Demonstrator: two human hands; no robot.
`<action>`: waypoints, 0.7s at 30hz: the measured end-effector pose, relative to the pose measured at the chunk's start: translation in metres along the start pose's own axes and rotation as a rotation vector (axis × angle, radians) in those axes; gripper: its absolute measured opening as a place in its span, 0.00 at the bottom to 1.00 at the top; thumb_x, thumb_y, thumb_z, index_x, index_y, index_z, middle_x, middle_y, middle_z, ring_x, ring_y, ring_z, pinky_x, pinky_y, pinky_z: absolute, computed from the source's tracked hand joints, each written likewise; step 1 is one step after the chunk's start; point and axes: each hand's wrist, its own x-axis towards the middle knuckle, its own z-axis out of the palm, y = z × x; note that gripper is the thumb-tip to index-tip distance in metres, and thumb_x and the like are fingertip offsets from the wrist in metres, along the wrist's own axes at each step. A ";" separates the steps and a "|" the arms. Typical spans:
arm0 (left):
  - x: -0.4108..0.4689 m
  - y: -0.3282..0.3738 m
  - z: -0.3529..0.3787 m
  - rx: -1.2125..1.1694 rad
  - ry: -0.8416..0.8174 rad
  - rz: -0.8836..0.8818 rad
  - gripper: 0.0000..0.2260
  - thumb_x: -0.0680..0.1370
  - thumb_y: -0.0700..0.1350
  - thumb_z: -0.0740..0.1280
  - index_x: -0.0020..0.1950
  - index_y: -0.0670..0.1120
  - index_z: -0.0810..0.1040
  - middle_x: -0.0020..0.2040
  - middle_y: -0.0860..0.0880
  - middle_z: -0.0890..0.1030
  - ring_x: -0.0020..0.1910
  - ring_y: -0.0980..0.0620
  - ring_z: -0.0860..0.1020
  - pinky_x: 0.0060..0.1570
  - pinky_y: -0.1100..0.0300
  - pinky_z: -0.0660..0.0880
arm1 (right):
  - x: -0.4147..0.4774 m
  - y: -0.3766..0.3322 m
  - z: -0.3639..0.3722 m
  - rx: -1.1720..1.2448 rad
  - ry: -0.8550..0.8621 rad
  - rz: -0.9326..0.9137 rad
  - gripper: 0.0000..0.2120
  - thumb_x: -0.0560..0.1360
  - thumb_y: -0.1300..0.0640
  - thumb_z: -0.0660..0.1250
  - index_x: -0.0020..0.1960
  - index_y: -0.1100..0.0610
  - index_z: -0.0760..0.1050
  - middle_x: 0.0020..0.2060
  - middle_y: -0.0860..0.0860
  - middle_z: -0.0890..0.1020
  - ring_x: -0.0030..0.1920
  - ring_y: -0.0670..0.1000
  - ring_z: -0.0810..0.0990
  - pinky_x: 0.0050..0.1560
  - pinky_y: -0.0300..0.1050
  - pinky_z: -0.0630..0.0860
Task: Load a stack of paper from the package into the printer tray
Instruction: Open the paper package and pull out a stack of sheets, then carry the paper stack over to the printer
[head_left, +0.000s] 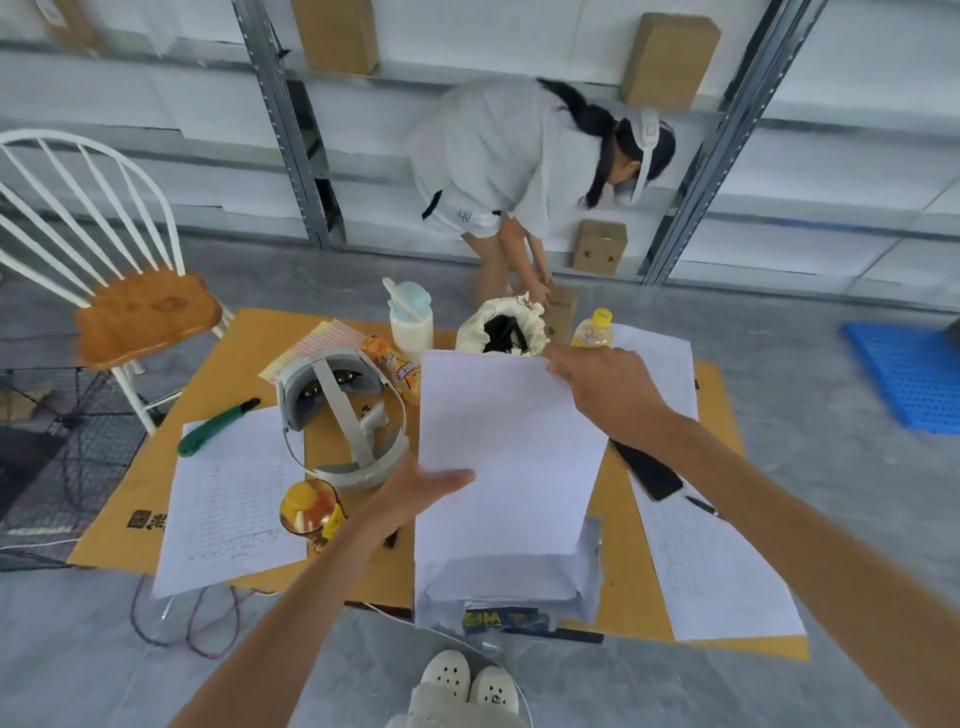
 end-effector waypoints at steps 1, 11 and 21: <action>0.001 0.009 0.001 -0.007 0.034 0.037 0.18 0.73 0.45 0.73 0.57 0.62 0.72 0.53 0.59 0.81 0.55 0.60 0.79 0.52 0.64 0.78 | 0.008 0.000 -0.011 -0.009 0.026 -0.002 0.09 0.77 0.62 0.60 0.54 0.55 0.77 0.39 0.59 0.84 0.36 0.63 0.79 0.33 0.45 0.63; 0.013 0.107 -0.008 -0.170 0.270 0.202 0.05 0.75 0.44 0.70 0.47 0.54 0.79 0.46 0.55 0.84 0.45 0.55 0.83 0.40 0.64 0.80 | 0.048 0.020 -0.081 0.335 0.574 0.204 0.27 0.74 0.49 0.68 0.69 0.55 0.66 0.66 0.53 0.72 0.68 0.54 0.68 0.70 0.53 0.62; 0.018 0.143 -0.027 -0.221 0.300 0.239 0.04 0.71 0.44 0.74 0.42 0.53 0.83 0.41 0.54 0.87 0.41 0.53 0.85 0.41 0.58 0.82 | -0.001 0.006 -0.032 1.541 0.001 0.525 0.08 0.75 0.55 0.67 0.53 0.49 0.81 0.47 0.48 0.87 0.47 0.49 0.86 0.38 0.41 0.82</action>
